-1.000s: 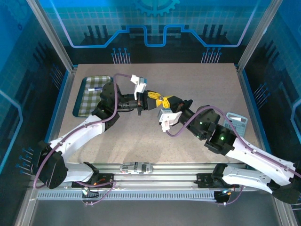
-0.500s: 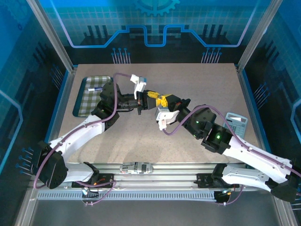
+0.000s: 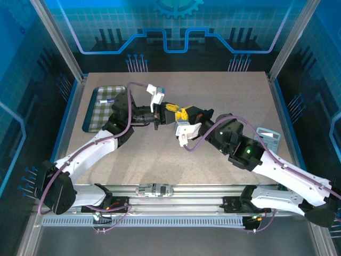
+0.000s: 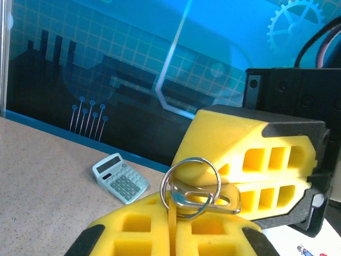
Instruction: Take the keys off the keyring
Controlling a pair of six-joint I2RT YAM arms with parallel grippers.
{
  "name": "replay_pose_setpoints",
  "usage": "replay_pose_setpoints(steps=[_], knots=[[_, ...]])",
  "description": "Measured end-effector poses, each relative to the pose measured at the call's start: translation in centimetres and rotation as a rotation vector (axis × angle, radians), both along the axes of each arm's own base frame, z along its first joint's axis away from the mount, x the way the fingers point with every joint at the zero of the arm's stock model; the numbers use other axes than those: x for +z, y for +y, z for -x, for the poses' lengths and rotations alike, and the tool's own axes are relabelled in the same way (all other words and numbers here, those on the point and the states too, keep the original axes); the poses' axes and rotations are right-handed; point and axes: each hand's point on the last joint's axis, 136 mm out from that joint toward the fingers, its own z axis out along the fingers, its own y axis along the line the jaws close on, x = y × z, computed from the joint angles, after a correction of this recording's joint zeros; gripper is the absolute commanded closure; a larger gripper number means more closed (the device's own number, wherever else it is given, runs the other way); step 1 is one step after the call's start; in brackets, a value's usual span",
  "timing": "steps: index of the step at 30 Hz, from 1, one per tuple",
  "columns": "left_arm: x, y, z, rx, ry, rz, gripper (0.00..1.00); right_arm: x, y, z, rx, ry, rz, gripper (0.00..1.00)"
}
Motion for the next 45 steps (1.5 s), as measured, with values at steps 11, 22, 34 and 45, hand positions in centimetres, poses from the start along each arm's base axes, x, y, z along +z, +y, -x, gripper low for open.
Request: replay_pose_setpoints(steps=[11, 22, 34, 45], knots=[[2.2, 0.2, 1.6, -0.085, -0.021, 0.067, 1.00, 1.8, 0.5, 1.3, 0.084, 0.025, -0.087, 1.00], [2.8, 0.1, 2.3, -0.152, 0.004, 0.092, 1.00, 2.5, 0.5, 2.0, 0.111, 0.029, -0.133, 1.00], [3.1, -0.5, 2.3, -0.244, 0.043, 0.124, 1.00, 3.0, -0.1, 1.7, 0.070, 0.045, -0.141, 1.00], [2.2, -0.6, 1.8, -0.197, -0.007, 0.083, 0.97, 2.5, -0.2, 1.7, 0.075, 0.134, -0.183, 1.00]])
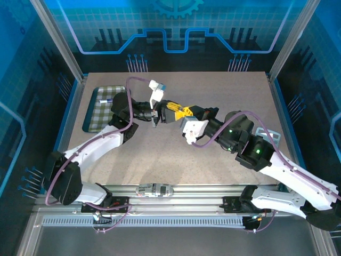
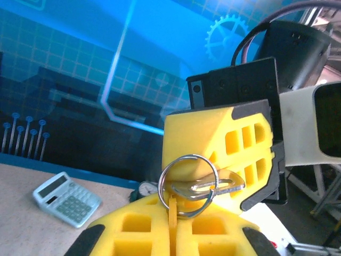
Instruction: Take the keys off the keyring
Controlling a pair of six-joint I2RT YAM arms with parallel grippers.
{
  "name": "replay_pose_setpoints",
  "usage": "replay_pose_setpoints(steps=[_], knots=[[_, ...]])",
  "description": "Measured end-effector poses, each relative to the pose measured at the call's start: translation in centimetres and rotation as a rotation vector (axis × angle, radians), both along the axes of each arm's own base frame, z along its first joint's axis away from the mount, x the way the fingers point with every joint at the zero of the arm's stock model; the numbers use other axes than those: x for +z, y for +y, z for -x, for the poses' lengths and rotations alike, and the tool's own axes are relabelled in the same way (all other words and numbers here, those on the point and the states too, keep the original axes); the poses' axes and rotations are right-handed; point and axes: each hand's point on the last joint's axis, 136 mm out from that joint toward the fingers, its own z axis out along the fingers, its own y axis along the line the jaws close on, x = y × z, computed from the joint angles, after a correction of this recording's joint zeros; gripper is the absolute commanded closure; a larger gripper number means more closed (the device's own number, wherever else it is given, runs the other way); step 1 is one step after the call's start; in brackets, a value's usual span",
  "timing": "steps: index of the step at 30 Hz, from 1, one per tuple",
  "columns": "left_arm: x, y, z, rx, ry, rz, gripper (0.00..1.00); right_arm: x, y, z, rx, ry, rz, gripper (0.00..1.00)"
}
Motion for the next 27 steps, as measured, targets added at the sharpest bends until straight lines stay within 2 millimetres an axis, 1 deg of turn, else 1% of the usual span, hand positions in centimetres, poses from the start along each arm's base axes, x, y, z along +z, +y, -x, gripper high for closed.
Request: replay_pose_setpoints(steps=[6, 9, 13, 17, 23, 25, 27], knots=[[-0.15, 0.36, 0.11, 0.127, -0.082, -0.049, 0.90, -0.06, 0.24, 0.20, 0.026, 0.078, -0.070, 1.00], [-0.22, 0.36, 0.14, 0.161, -0.111, -0.061, 0.82, -0.02, 0.27, 0.19, 0.038, 0.110, -0.101, 1.00], [-0.48, 0.32, -0.37, 0.205, -0.131, -0.072, 0.71, -0.19, 0.16, 0.07, 0.047, 0.152, -0.130, 1.00], [-0.73, 0.36, -0.67, 0.228, -0.143, -0.076, 0.65, -0.37, 0.14, 0.12, 0.059, 0.184, -0.149, 1.00], [-0.63, 0.30, -0.61, 0.230, -0.148, -0.072, 0.59, -0.13, -0.03, 0.29, 0.086, 0.221, -0.187, 1.00], [-0.67, 0.27, -0.58, 0.231, -0.151, -0.070, 0.55, -0.14, -0.11, 0.21, 0.091, 0.236, -0.198, 1.00], [-0.82, 0.21, -0.33, 0.226, -0.154, -0.071, 0.53, -0.16, -0.16, 0.16, 0.095, 0.248, -0.207, 1.00]])
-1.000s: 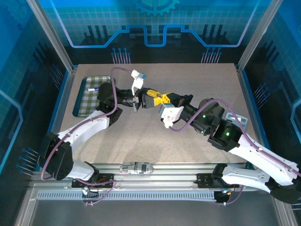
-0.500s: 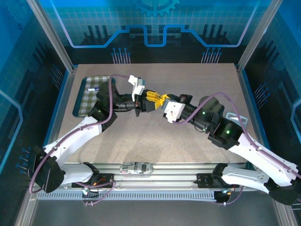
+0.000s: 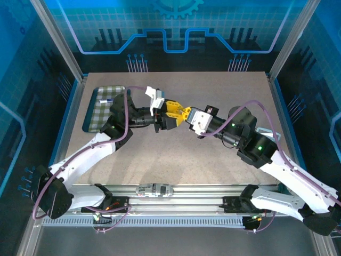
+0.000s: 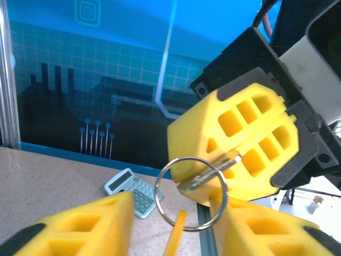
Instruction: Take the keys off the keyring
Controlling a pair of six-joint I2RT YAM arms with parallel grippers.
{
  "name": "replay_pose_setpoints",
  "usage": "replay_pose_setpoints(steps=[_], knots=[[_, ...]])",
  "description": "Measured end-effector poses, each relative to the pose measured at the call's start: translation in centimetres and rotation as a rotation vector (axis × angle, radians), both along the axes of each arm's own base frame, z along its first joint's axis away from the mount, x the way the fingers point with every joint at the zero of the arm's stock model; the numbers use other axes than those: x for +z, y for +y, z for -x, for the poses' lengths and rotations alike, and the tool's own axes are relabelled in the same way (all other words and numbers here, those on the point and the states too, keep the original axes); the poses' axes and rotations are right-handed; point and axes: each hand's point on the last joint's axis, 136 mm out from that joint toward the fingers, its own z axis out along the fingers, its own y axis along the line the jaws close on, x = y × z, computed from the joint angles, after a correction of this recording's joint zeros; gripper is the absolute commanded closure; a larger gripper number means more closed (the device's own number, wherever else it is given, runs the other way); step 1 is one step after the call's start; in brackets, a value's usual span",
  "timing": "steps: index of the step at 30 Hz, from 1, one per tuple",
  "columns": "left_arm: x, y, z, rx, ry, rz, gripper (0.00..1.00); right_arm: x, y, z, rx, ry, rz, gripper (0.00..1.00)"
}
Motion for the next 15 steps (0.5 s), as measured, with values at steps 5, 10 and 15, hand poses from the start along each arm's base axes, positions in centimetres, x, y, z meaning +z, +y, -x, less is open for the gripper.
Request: replay_pose_setpoints(steps=[5, 10, 15], knots=[[0.1, -0.2, 1.4, -0.029, -0.029, 0.003, 0.50, -0.2, 0.0, -0.3, 0.001, 0.024, -0.011, 1.00], [0.1, -0.2, 1.6, -0.027, -0.033, 0.003, 0.47, -0.2, 0.0, -0.3, 0.005, 0.034, -0.018, 1.00], [0.0, -0.2, 1.6, -0.022, -0.047, -0.002, 0.48, -0.2, -0.1, -0.4, 0.011, 0.052, -0.031, 1.00]])
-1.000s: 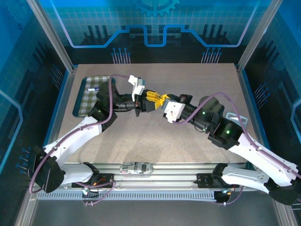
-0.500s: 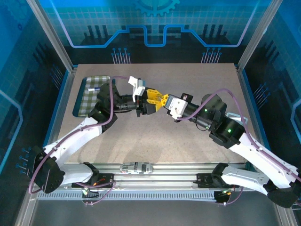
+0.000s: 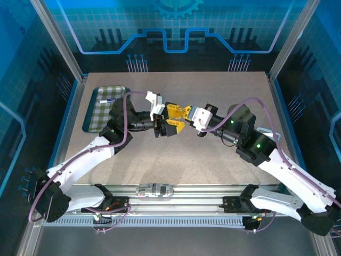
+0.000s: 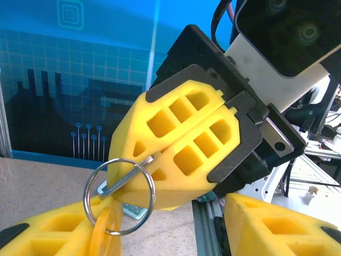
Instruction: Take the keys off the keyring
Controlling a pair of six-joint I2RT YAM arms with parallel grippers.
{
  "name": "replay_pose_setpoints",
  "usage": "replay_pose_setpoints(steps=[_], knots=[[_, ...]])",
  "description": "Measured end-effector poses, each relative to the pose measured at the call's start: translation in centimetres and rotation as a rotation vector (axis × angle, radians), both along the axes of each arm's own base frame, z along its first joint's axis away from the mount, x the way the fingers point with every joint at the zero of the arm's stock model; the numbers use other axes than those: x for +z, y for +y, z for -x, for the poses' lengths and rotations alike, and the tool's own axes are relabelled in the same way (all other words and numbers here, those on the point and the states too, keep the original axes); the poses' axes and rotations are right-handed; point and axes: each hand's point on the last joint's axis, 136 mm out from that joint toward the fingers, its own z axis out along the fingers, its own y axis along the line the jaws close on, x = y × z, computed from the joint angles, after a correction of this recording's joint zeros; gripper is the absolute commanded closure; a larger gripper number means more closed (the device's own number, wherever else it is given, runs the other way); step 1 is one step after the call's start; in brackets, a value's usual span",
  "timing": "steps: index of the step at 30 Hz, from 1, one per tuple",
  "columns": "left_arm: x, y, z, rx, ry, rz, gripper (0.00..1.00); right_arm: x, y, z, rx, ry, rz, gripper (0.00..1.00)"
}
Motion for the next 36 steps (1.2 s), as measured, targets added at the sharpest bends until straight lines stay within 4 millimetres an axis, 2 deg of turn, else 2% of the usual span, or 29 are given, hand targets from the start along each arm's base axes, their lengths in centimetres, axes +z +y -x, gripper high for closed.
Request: replay_pose_setpoints(steps=[6, 11, 12, 13, 17, 18, 19, 28, 36], knots=[[0.0, 0.0, -0.1, 0.010, 0.002, 0.001, 0.53, 0.0, -0.1, 0.1, 0.016, 0.016, -0.014, 1.00], [0.0, -0.1, 0.0, 0.004, 0.007, 0.001, 0.46, -0.1, -0.3, 0.2, 0.015, 0.018, -0.028, 1.00], [0.0, -0.2, 0.1, 0.002, 0.007, 0.001, 0.43, 0.0, -0.3, 0.2, 0.016, 0.020, -0.032, 1.00], [0.0, -0.2, 0.1, 0.002, 0.006, 0.000, 0.36, 0.0, -0.4, 0.1, 0.015, 0.023, -0.034, 1.00], [0.0, -0.2, 0.2, 0.000, 0.002, 0.001, 0.35, -0.1, -0.8, -0.2, 0.001, 0.038, -0.046, 1.00], [0.0, -0.2, 0.2, 0.000, 0.001, 0.001, 0.26, 0.0, -0.9, -0.3, -0.002, 0.040, -0.049, 1.00], [0.0, -0.2, 0.2, 0.000, -0.003, 0.002, 0.01, 0.0, -1.0, -0.3, -0.005, 0.041, -0.052, 1.00], [-0.1, 0.2, 0.1, 0.042, -0.015, 0.002, 0.01, 0.7, -1.9, -0.3, -0.019, 0.037, -0.074, 1.00], [-0.9, 1.9, -1.5, 0.176, 0.029, -0.018, 0.01, 1.1, -2.9, -0.5, 0.003, 0.044, -0.097, 1.00]])
